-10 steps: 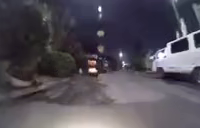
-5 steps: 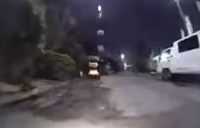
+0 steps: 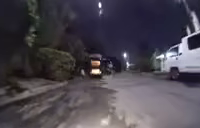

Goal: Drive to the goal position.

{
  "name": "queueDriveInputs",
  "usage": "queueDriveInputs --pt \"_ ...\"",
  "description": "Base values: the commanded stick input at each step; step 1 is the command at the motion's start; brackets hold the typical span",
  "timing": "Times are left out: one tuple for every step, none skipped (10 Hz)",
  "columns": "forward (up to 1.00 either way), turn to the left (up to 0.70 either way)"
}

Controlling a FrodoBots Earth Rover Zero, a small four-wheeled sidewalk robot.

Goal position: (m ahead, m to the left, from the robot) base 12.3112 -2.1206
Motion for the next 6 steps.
queueDriveInputs --pt "0.85 -0.08" --pt "0.85 -0.31" --pt "0.85 -0.31" --pt "0.85 -0.31" --pt "0.85 -0.31" --pt "0.85 -0.31"
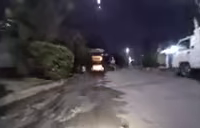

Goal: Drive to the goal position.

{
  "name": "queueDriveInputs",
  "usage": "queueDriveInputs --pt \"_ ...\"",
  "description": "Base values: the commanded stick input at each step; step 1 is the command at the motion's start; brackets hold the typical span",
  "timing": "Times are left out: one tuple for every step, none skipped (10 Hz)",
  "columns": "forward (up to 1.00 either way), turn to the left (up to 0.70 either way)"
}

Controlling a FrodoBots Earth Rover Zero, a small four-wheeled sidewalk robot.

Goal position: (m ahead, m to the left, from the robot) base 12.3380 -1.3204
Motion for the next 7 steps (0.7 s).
queueDriveInputs --pt "0.85 -0.31" --pt "0.85 -0.31" --pt "0.85 -0.31" --pt "0.85 -0.31" --pt "0.85 -0.31" --pt "0.85 -0.31" --pt "0.85 -0.31"
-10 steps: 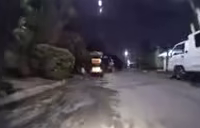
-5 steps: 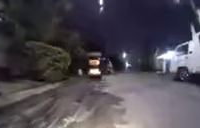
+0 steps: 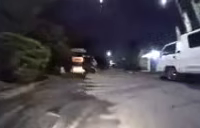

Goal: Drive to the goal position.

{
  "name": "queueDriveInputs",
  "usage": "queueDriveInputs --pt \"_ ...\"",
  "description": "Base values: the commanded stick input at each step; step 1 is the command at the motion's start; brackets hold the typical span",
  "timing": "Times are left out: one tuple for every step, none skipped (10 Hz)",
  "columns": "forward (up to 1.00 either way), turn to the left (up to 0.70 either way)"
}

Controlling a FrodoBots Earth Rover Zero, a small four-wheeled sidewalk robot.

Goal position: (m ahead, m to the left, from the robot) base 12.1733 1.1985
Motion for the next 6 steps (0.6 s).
queueDriveInputs --pt "0.85 -0.01" --pt "0.85 0.03" --pt "0.85 0.03" --pt "0.85 0.03" --pt "0.85 0.03" --pt "0.85 0.04"
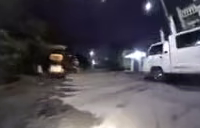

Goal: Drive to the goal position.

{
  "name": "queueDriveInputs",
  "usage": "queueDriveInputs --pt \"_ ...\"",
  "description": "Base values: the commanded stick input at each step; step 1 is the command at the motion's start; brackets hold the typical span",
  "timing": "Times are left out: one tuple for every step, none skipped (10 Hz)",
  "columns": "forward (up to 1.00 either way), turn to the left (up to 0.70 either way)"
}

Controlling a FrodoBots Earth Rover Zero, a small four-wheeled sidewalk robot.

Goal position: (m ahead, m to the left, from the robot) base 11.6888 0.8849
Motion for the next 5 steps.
queueDriveInputs --pt "0.85 0.04" --pt "0.85 0.04" --pt "0.85 0.04" --pt "0.85 0.04" --pt "0.85 0.04"
